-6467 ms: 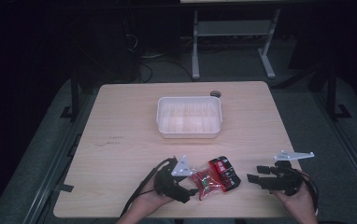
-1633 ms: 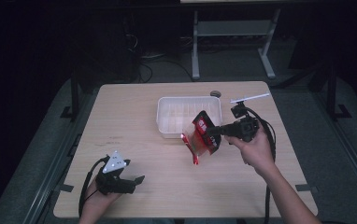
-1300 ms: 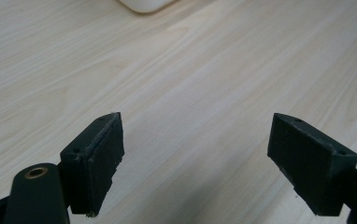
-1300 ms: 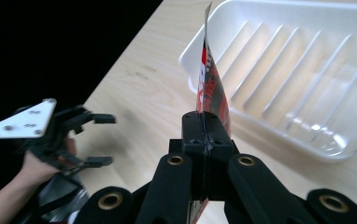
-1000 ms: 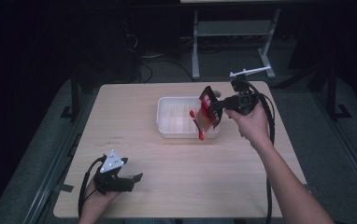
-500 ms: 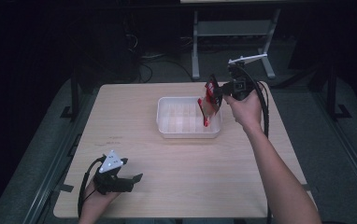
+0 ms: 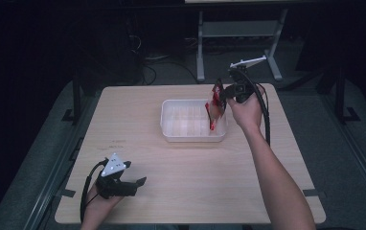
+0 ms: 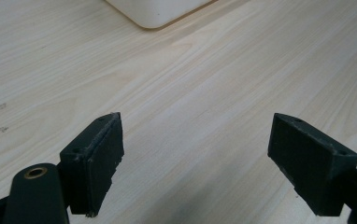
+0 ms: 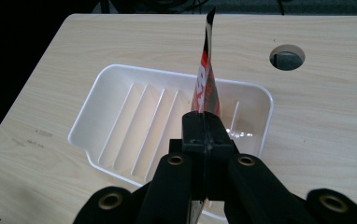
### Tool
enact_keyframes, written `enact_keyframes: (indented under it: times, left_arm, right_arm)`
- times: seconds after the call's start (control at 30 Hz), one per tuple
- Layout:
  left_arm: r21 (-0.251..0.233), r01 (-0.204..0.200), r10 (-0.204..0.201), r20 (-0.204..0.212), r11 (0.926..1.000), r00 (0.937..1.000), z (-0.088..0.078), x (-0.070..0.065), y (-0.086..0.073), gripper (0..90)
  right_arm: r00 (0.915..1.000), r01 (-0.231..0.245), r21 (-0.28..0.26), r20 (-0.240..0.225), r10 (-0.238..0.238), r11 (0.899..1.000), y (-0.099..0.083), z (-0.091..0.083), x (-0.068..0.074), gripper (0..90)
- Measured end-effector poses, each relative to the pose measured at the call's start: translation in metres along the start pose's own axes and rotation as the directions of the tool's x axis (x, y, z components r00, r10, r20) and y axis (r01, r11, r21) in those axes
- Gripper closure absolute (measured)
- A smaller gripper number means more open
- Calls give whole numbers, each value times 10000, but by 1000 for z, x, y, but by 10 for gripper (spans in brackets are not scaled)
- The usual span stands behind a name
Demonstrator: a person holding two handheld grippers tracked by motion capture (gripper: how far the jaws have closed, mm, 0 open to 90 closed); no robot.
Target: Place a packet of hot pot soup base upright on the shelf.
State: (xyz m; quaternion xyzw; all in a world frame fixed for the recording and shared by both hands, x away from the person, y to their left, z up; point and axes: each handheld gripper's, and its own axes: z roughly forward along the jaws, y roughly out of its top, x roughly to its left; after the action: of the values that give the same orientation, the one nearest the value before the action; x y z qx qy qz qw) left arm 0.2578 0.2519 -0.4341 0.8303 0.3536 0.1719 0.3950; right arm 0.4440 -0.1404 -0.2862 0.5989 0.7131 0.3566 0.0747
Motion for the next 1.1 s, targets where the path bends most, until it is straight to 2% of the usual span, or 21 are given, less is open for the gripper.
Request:
enact_keyframes:
  times: [0.2, 0.4, 0.57, 0.83, 1.1]
  left_arm:
    - [64, -5, 5, 20, 10000, 10000, 0, 0, -1, 178]
    - [7, 28, -28, 53, 10000, 10000, 1, 0, 0, 178]
    - [15, -60, 60, 45, 10000, 10000, -1, 0, 0, 178]
    - [-71, 52, -51, 37, 10000, 10000, -1, 2, -1, 178]
    - [-35, -5, 5, 51, 10000, 10000, -1, 1, 0, 178]
  right_arm:
    - [9995, 22, 136, 326, -27, 9999, 0, 7, 2, 893]
    - [9972, -37, -27, 753, 39, 10000, -3, 10, 5, 893]
    - [9970, -93, 39, 771, 89, 9999, -4, 15, 4, 893]
    - [9950, -214, -12, 975, 214, 9998, -5, 16, 2, 892]
    - [9947, 63, 220, 1021, -85, 9997, -13, 26, 5, 889]
